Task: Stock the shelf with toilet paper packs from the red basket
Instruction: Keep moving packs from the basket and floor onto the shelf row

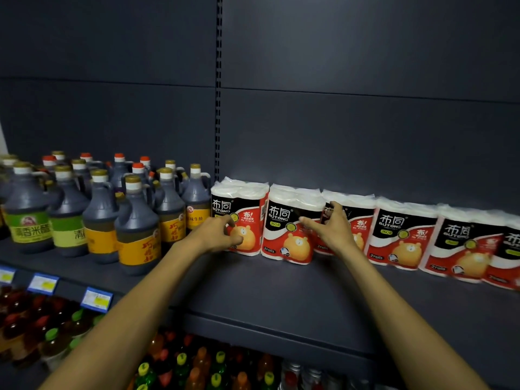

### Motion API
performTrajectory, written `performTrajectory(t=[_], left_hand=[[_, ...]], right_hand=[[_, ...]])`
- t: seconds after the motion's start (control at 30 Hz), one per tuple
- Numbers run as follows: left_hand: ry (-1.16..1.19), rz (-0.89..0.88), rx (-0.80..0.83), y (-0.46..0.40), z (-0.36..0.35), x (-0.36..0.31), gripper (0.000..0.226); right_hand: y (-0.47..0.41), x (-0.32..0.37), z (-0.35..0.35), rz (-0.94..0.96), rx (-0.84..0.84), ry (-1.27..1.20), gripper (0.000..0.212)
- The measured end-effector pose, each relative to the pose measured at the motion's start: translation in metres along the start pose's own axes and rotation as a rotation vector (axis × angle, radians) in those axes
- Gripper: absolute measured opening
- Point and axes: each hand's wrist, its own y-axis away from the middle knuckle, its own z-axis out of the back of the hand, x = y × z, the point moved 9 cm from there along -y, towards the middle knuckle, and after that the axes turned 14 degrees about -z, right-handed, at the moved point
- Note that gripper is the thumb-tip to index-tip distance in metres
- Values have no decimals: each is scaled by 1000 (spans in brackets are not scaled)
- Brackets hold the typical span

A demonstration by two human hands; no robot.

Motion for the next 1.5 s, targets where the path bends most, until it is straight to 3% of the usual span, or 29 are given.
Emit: performTrajectory(t=[0.1, 0.2, 0.33, 0.47, 0.8, 1.1, 1.33, 1.5], left_hand=[[-14, 1, -1, 10, 0, -8, 55], [-20, 7, -4, 27, -1, -18, 55], [-11, 42, -34, 65, -1, -25, 72], [9, 114, -93, 116, 3, -27, 51], [-33, 473, -213, 352, -21, 8, 48], [87, 916, -216, 605, -117, 74, 54], [290, 1196, -184, 767, -254, 119, 66], [438, 1328, -161, 844, -369, 136, 60]], right_hand=[[13, -17, 2, -19, -5, 103, 83], [35, -28, -13, -5, 134, 231, 66], [73, -20, -38, 113, 294, 377, 70], [122, 0, -59, 269, 415, 381, 66], [315, -3, -162, 598, 836, 348, 61], [486, -96, -323, 624, 1207, 544, 65], [608, -212, -433, 612, 1444, 704, 62], [652, -318, -487, 528, 1552, 790, 61]])
